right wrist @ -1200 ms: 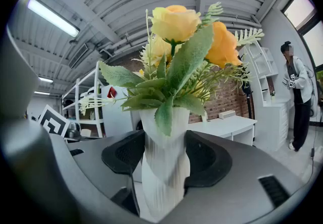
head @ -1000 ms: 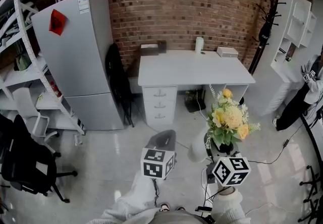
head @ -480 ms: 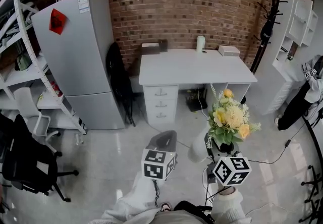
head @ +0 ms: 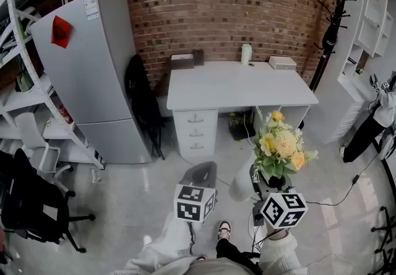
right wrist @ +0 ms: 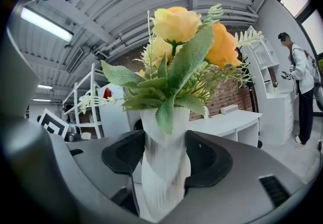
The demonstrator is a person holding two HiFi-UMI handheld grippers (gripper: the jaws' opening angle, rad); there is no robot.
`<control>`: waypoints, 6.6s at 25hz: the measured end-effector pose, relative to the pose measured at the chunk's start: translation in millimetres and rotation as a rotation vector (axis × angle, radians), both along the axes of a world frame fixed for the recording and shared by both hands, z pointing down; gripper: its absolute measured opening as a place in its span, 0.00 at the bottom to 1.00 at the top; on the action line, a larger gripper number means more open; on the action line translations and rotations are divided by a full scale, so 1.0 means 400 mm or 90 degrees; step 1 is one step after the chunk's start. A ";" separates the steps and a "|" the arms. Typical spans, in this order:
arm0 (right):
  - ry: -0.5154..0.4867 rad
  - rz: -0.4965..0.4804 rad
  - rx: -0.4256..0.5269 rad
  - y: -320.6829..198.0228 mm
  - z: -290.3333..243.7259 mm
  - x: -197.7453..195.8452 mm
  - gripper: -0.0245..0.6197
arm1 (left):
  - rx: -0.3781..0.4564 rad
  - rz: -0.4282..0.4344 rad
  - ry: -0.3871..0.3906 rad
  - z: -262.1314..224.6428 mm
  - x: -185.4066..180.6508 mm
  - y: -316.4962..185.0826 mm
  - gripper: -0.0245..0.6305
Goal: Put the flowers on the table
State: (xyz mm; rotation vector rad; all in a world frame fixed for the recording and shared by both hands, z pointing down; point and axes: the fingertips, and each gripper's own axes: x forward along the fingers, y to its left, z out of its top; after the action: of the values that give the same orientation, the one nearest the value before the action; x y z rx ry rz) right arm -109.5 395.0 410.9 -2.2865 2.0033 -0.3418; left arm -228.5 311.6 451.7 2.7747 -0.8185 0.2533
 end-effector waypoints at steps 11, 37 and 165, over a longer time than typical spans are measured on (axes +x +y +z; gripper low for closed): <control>0.004 -0.035 -0.004 -0.210 -0.017 0.219 0.42 | 0.004 -0.023 0.004 -0.023 0.219 -0.199 0.05; -0.030 -0.072 -0.028 -0.548 0.027 0.563 0.42 | -0.020 -0.049 -0.022 0.018 0.539 -0.518 0.05; 0.082 -0.421 -0.038 -2.398 0.314 0.870 0.42 | -0.167 -0.332 -0.052 0.352 0.873 -1.995 0.05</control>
State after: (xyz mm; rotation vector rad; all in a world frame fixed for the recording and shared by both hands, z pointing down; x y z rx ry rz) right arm 238.6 -564.4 536.6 -1.6352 2.8080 -0.2951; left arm 120.9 -486.6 592.4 2.2289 -1.3773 0.3446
